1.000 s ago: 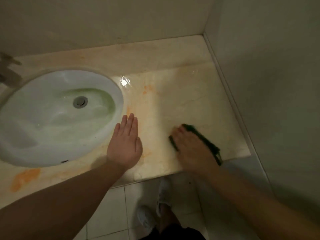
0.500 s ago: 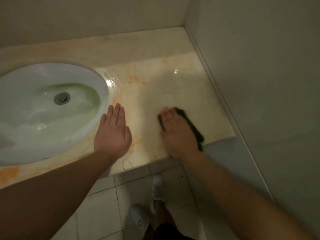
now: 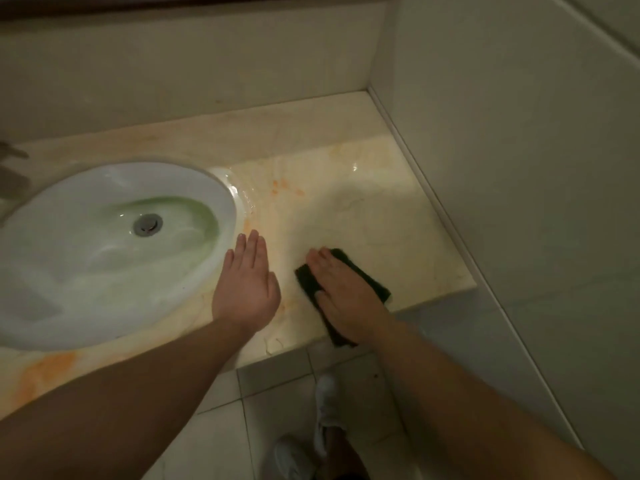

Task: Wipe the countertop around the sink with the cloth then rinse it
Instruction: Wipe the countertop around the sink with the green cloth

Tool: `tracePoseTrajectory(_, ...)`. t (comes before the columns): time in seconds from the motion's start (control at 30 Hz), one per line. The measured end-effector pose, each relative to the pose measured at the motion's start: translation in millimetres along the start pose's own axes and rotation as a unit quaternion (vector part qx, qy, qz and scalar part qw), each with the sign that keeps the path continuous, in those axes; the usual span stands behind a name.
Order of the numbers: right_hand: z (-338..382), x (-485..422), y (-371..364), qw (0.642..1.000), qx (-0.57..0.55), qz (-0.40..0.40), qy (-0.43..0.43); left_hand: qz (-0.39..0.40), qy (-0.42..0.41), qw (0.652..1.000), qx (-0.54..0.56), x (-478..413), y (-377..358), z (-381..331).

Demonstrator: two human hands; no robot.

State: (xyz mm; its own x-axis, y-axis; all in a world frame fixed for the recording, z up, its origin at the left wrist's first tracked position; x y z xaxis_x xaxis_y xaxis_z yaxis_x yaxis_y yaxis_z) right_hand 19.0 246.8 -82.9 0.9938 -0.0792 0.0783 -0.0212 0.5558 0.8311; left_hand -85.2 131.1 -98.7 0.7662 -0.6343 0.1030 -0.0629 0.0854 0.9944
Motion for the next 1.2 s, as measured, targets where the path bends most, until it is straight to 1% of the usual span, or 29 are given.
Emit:
tracePoseTrajectory(0.03,-12.3,3.7,7.9,1.000,0.013,-0.016,-0.005,0.001,0.001,1.000,0.008,-1.6,0.3,0.0)
tracePoseTrajectory(0.1,-26.5,5.6,9.7,0.998,0.047,-0.020,-0.023,0.007,-0.002,1.000,0.028,0.3,1.8,-0.5)
tracePoseTrajectory(0.13,-29.3,4.7,6.7,0.998,0.047,-0.027,-0.043,0.007,-0.005,0.999,0.047,5.4,3.1,0.2)
tracePoseTrajectory(0.2,-33.1,-1.6,7.7,0.991,0.048,-0.085,-0.096,-0.011,0.003,0.998,0.064,19.9,7.5,10.2)
tracePoseTrajectory(0.27,-36.2,-16.7,11.3,0.982,0.053,-0.123,-0.130,-0.026,0.066,0.997,0.032,38.1,8.7,38.8)
tracePoseTrajectory(0.37,-23.7,-47.3,5.3,0.981,0.051,-0.119,-0.142,0.025,0.180,0.983,-0.014,62.5,-4.4,91.4)
tracePoseTrajectory(0.4,-10.4,-57.7,-1.7,0.984,0.049,-0.117,-0.127,0.046,0.202,0.978,-0.017,68.8,-10.0,104.0)
tracePoseTrajectory(0.47,28.5,-73.3,-24.4,0.993,0.042,-0.093,-0.063,0.059,0.204,0.977,-0.013,76.7,-16.9,113.2)
tracePoseTrajectory(0.53,74.6,-75.4,-57.9,0.998,0.052,-0.030,0.014,0.044,0.187,0.981,-0.006,77.8,-16.5,112.6)
tracePoseTrajectory(0.63,128.1,-47.0,-96.3,0.982,0.071,0.081,0.158,0.029,0.170,0.985,-0.005,77.2,-15.4,114.4)
tracePoseTrajectory(0.67,130.9,-39.1,-96.7,0.971,0.075,0.117,0.193,0.028,0.166,0.986,-0.007,77.6,-16.1,114.6)
tracePoseTrajectory(0.7,123.3,-42.7,-90.9,0.964,0.085,0.135,0.214,0.028,0.166,0.986,-0.006,77.7,-17.2,115.1)
tracePoseTrajectory(0.73,107.6,-56.6,-79.3,0.966,0.088,0.119,0.212,0.028,0.168,0.985,-0.001,77.4,-17.8,115.2)
tracePoseTrajectory(0.77,82.1,-79.5,-61.8,0.978,0.083,0.077,0.173,0.028,0.170,0.985,0.004,76.3,-18.5,115.3)
tracePoseTrajectory(0.8,52.6,-105.3,-36.2,0.991,0.085,0.014,0.102,0.026,0.171,0.985,0.007,75.2,-18.1,115.3)
tracePoseTrajectory(0.83,24.7,-125.6,-11.6,0.994,0.098,-0.036,0.028,0.024,0.173,0.985,0.008,75.1,-17.9,115.2)
tracePoseTrajectory(0.87,2.8,-135.4,3.0,0.992,0.096,-0.060,-0.047,0.024,0.175,0.984,0.009,76.5,-17.8,114.8)
tracePoseTrajectory(0.9,-2.9,-134.9,5.4,0.988,0.096,-0.069,-0.099,0.027,0.176,0.984,0.009,77.8,-18.2,114.8)
tracePoseTrajectory(0.93,8.1,-124.4,0.0,0.986,0.096,-0.081,-0.110,0.029,0.173,0.984,0.010,77.3,-18.9,115.2)
tracePoseTrajectory(0.97,28.5,-108.2,-14.0,0.988,0.101,-0.078,-0.082,0.029,0.170,0.985,0.011,76.0,-19.4,116.4)
tracePoseTrajectory(1.0,52.7,-85.1,-34.6,0.993,0.099,-0.049,-0.033,0.028,0.169,0.985,0.009,75.3,-20.0,118.0)
tracePoseTrajectory(1.03,73.7,-58.5,-57.0,0.994,0.106,0.005,0.033,0.027,0.169,0.985,0.006,75.7,-21.1,119.8)
tracePoseTrajectory(1.07,82.1,-37.4,-68.4,0.989,0.118,0.039,0.082,0.025,0.173,0.985,0.005,76.9,-21.5,120.9)
tracePoseTrajectory(1.1,76.3,-27.1,-67.3,0.985,0.126,0.051,0.105,0.023,0.178,0.984,0.007,79.2,-20.8,120.7)
tracePoseTrajectory(1.13,58.1,-23.3,-56.1,0.986,0.131,0.042,0.091,0.022,0.181,0.983,0.009,81.7,-18.1,117.7)
tracePoseTrajectory(1.2,-0.3,-20.0,-20.5,0.994,0.112,-0.011,-0.013,0.014,0.172,0.985,0.021,76.8,-8.4,102.0)
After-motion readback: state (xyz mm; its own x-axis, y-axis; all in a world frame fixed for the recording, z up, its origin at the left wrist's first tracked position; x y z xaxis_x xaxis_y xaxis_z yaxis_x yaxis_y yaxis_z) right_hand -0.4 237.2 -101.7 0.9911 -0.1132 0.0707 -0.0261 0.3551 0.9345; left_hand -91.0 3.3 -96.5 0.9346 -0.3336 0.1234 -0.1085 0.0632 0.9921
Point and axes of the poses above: each hand's wrist, its own x-axis away from the middle knuckle, its own y-axis out of the back of the hand, z = x × y, the point moved 8 cm from there along -x, towards the middle knuckle, and after that the axes turned 14 degrees about -x, right-handed, at the moved point
